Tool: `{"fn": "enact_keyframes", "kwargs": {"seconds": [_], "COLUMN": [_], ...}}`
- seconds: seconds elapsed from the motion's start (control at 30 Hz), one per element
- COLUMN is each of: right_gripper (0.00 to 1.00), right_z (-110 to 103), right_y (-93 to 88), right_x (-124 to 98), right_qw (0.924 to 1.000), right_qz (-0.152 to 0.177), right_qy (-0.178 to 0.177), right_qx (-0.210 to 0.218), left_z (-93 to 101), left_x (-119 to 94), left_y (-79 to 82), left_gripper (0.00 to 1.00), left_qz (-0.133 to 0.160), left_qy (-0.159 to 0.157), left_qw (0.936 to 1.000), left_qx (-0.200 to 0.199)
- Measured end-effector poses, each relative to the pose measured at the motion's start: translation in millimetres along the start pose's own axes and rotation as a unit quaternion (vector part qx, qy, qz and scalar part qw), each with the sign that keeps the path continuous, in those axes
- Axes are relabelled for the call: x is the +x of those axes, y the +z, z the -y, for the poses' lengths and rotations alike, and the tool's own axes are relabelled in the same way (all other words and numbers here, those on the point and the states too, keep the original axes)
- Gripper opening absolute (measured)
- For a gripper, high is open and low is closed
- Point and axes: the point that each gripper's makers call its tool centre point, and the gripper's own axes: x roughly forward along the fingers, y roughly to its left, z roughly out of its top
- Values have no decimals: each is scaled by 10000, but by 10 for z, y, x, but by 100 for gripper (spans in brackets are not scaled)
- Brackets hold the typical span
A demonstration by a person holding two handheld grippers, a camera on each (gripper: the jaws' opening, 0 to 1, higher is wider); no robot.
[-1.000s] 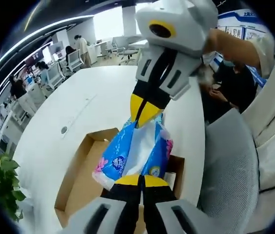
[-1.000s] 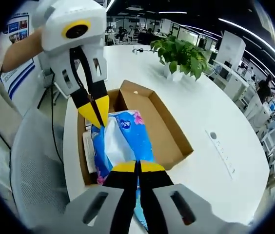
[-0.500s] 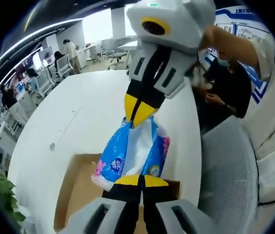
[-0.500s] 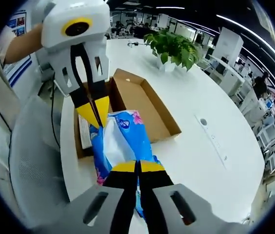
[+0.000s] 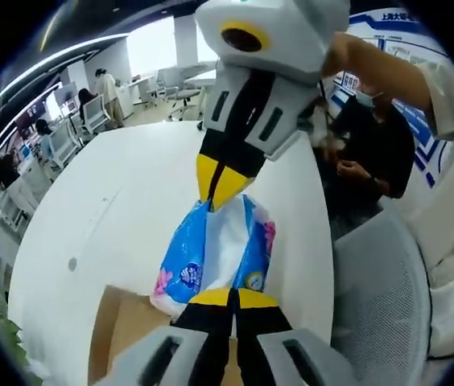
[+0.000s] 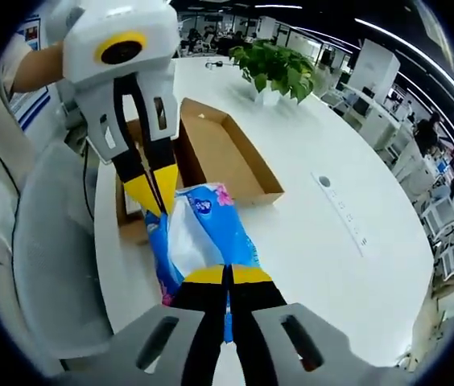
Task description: Operate the shoe box by opening the lid, removing the specified soft item, and placing it in the target area until the item is outside and the box remains undamaged.
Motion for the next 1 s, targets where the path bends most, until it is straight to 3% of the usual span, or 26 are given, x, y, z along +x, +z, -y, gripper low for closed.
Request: {"fn": "enact_keyframes", "kwargs": {"seconds": [0.7, 1.0], "right_gripper": [0, 0], "right_z": [391, 523], "right_y": [-542, -744], "right_x": [-226, -277], "right_qw": [9999, 9998], "right_qz": [-142, -201], "right_qy": [1, 24], "right_qx": [-13, -75], "left_z": [64, 66], "left_x": [594, 810], "left_y": [501, 643], "left_gripper": [0, 0], "left_qz": [-32, -74], "left_qy": [-324, -450], "left_qw": [9992, 9986], "left_qx": [230, 267]}}
